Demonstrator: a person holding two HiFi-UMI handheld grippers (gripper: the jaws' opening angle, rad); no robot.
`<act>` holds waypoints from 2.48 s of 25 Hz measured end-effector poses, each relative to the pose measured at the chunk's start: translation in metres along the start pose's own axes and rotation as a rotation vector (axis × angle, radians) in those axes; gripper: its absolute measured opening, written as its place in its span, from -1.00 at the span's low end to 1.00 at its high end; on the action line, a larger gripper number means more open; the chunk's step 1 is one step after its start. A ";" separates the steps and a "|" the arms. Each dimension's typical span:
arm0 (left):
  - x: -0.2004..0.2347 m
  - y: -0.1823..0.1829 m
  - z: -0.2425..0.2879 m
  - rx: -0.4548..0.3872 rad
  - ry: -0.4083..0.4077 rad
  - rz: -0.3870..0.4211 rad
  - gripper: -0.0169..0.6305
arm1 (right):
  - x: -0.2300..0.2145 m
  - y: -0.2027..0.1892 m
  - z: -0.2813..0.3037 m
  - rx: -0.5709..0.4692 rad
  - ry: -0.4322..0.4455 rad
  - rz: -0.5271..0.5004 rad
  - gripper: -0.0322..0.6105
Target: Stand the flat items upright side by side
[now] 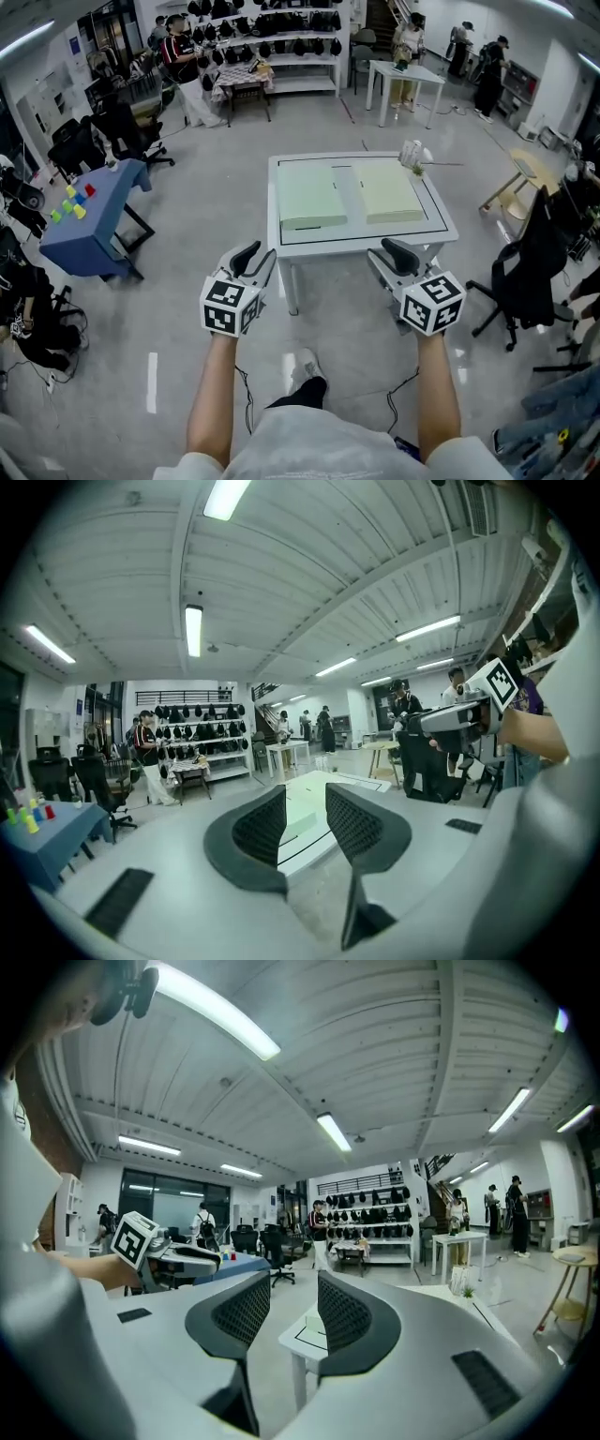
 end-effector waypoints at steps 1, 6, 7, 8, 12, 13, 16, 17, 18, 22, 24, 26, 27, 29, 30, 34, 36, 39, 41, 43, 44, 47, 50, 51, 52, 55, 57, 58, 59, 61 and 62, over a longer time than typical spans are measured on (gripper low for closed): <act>0.004 -0.002 0.014 0.008 -0.003 -0.005 -0.49 | -0.014 0.001 0.009 -0.003 0.002 0.014 -0.32; 0.021 -0.012 0.096 0.059 -0.027 -0.026 -0.49 | -0.084 -0.002 0.056 0.021 0.007 0.070 -0.32; 0.024 -0.012 0.113 0.067 -0.035 -0.031 -0.49 | -0.099 -0.003 0.066 0.031 0.009 0.081 -0.32; 0.028 -0.012 0.130 0.074 -0.043 -0.034 -0.49 | -0.113 -0.003 0.077 0.042 0.012 0.090 -0.32; 0.050 -0.014 0.193 0.102 -0.059 -0.061 -0.49 | -0.161 0.003 0.124 0.080 0.023 0.107 -0.29; 0.055 -0.017 0.208 0.110 -0.060 -0.071 -0.49 | -0.172 0.003 0.136 0.088 0.026 0.113 -0.28; 0.072 -0.030 0.247 0.146 -0.062 -0.105 -0.49 | -0.202 -0.001 0.169 0.122 0.037 0.133 -0.27; 0.076 -0.036 0.258 0.160 -0.062 -0.119 -0.49 | -0.210 -0.003 0.178 0.134 0.039 0.141 -0.26; 0.080 -0.041 0.268 0.173 -0.061 -0.135 -0.49 | -0.218 -0.006 0.187 0.145 0.041 0.148 -0.25; 0.094 -0.056 0.302 0.228 -0.066 -0.190 -0.49 | -0.246 -0.013 0.215 0.183 0.050 0.185 -0.21; 0.099 -0.064 0.312 0.247 -0.073 -0.217 -0.49 | -0.256 -0.020 0.228 0.209 0.067 0.213 -0.19; 0.106 -0.071 0.320 0.261 -0.070 -0.236 -0.49 | -0.267 -0.028 0.244 0.232 0.086 0.239 -0.16; 0.110 -0.075 0.324 0.268 -0.064 -0.245 -0.49 | -0.273 -0.033 0.253 0.242 0.093 0.251 -0.15; 0.117 -0.083 0.332 0.283 -0.053 -0.266 -0.49 | -0.286 -0.043 0.269 0.260 0.096 0.276 -0.11; 0.119 -0.086 0.337 0.290 -0.049 -0.278 -0.49 | -0.294 -0.048 0.278 0.269 0.097 0.291 -0.08; 0.130 -0.098 0.359 0.309 -0.023 -0.326 -0.49 | -0.331 -0.072 0.313 0.334 0.110 0.352 0.02; 0.135 -0.106 0.372 0.318 -0.017 -0.359 -0.43 | -0.350 -0.087 0.331 0.383 0.123 0.380 0.10; 0.139 -0.118 0.395 0.354 -0.022 -0.400 -0.31 | -0.379 -0.111 0.356 0.455 0.144 0.421 0.22; 0.139 -0.123 0.412 0.393 -0.024 -0.424 -0.24 | -0.399 -0.126 0.368 0.525 0.169 0.458 0.25; 0.138 -0.128 0.428 0.422 -0.019 -0.457 -0.18 | -0.421 -0.141 0.376 0.606 0.176 0.500 0.27; 0.139 -0.131 0.436 0.432 -0.013 -0.472 -0.16 | -0.432 -0.148 0.379 0.640 0.161 0.517 0.29; 0.147 -0.147 0.450 0.465 0.007 -0.511 -0.11 | -0.456 -0.167 0.392 0.716 0.145 0.548 0.30; 0.156 -0.165 0.455 0.493 0.006 -0.559 -0.07 | -0.460 -0.180 0.404 0.774 0.189 0.562 0.31; 0.160 -0.170 0.456 0.498 0.001 -0.579 -0.05 | -0.460 -0.182 0.408 0.785 0.192 0.560 0.30; 0.164 -0.174 0.458 0.502 -0.006 -0.596 -0.03 | -0.460 -0.183 0.411 0.788 0.191 0.562 0.31; 0.174 -0.186 0.464 0.524 -0.035 -0.632 0.00 | -0.457 -0.183 0.423 0.764 0.181 0.565 0.31; 0.177 -0.193 0.469 0.530 -0.050 -0.660 0.02 | -0.455 -0.183 0.432 0.744 0.191 0.546 0.31; 0.178 -0.196 0.472 0.530 -0.053 -0.678 0.03 | -0.452 -0.183 0.436 0.728 0.202 0.547 0.31; 0.179 -0.199 0.474 0.529 -0.055 -0.695 0.04 | -0.450 -0.183 0.442 0.713 0.212 0.549 0.31; 0.186 -0.205 0.478 0.525 -0.053 -0.719 0.06 | -0.446 -0.185 0.454 0.691 0.230 0.548 0.31; 0.190 -0.208 0.479 0.521 -0.050 -0.727 0.06 | -0.445 -0.187 0.459 0.685 0.242 0.550 0.32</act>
Point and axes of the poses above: the fingertips, and each gripper's own axes: z forward along the fingers, x to its left, y out of its top, the point moved 10 cm from there along -z, backward along the fingers, and after that the axes turned 14 degrees about y, right-handed, at the moved point
